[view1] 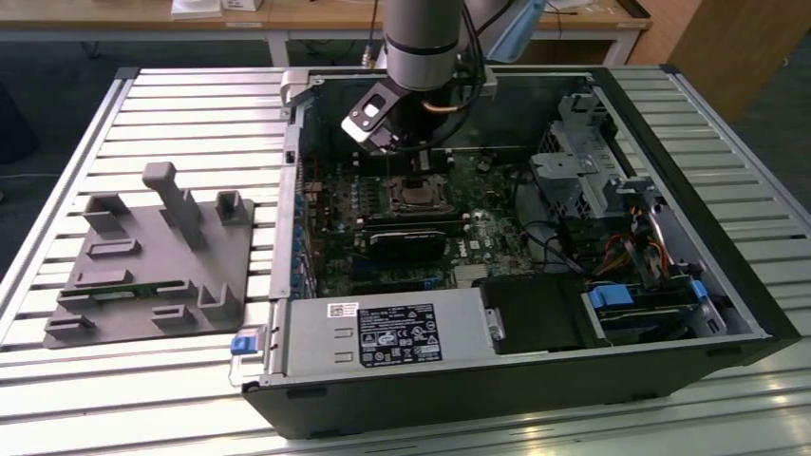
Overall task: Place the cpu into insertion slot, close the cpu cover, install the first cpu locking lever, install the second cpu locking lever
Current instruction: 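Close the cpu cover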
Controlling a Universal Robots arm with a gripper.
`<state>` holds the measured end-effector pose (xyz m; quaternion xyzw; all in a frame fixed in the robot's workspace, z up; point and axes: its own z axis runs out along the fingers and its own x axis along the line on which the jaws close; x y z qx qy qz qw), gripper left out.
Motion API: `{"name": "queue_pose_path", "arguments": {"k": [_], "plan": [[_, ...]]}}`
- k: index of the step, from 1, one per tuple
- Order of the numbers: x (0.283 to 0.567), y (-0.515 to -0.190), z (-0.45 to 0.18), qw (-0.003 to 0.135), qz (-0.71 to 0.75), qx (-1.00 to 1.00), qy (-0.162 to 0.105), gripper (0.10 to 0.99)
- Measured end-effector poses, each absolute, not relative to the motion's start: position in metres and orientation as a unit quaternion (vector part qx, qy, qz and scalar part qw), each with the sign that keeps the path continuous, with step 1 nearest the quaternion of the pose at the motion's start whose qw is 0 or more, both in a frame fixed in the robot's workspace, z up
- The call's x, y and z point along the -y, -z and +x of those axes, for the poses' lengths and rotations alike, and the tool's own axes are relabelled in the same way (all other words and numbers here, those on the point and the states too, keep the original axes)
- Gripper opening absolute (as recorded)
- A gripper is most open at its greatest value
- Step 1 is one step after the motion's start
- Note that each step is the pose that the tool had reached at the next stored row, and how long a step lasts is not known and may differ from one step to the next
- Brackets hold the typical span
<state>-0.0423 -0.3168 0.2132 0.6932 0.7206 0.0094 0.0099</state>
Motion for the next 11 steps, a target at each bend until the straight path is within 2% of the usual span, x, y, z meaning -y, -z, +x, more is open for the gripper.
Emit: {"name": "queue_pose_path", "arguments": {"k": [11], "plan": [[0.3168,-0.2061,-0.0504,0.010,0.693,-0.721,-0.010,0.106]]}}
